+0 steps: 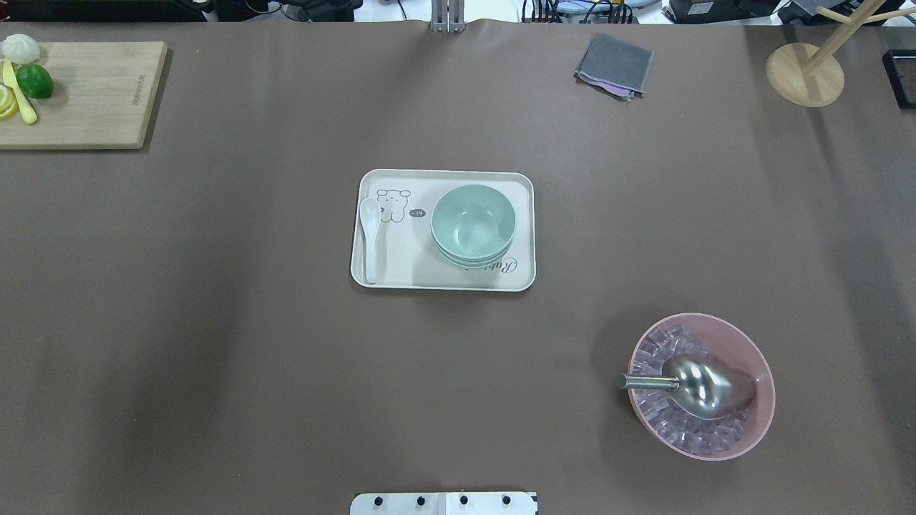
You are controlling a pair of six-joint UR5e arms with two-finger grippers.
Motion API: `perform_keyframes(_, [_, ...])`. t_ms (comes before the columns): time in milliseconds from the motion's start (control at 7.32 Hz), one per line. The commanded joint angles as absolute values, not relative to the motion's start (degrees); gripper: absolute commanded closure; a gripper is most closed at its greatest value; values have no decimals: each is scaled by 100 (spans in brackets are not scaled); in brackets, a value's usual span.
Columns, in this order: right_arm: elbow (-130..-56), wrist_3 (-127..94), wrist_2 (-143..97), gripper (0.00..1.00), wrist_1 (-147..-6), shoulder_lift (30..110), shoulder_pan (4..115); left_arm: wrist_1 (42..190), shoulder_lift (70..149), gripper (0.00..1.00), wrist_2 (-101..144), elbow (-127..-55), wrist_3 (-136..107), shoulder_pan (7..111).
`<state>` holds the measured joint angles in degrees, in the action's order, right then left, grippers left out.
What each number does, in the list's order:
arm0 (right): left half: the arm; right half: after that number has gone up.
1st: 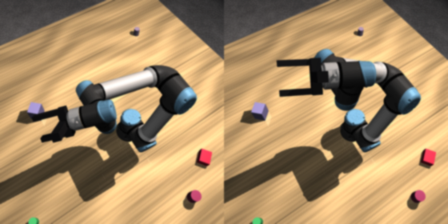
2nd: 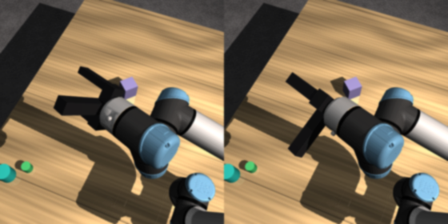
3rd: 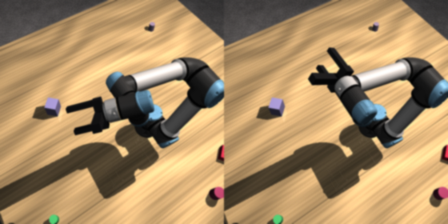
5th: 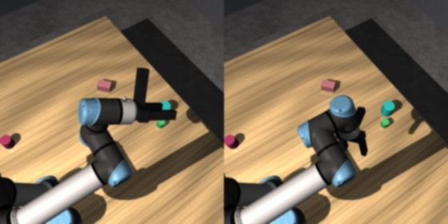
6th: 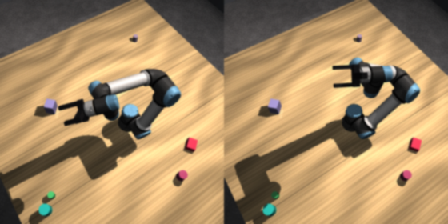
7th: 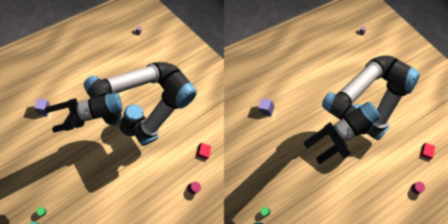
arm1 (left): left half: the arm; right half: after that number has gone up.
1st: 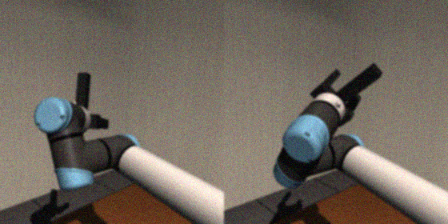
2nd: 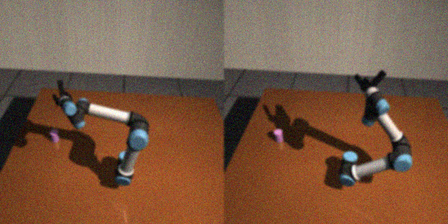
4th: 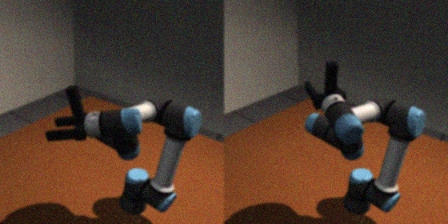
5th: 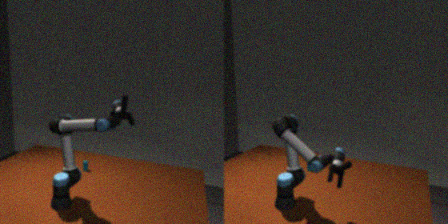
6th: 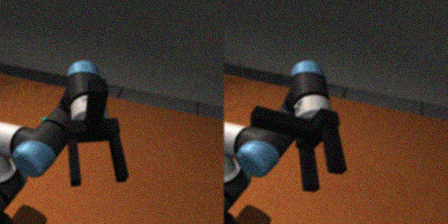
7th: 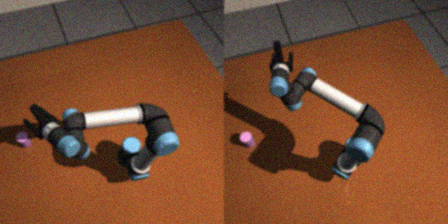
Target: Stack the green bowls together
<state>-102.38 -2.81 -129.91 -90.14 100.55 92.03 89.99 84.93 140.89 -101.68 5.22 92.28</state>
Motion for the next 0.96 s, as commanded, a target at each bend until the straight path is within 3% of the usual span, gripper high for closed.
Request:
perform_keyframes(0, [-10230, -290, -12990, 0, -9009, 10055, 9202, 9000, 8473, 1, 14071, -10125, 501, 9229])
perform_keyframes(820, [-10213, -281, -12990, 0, -9009, 10063, 9202, 9000, 8288, 1, 14080, -10160, 466, 9237])
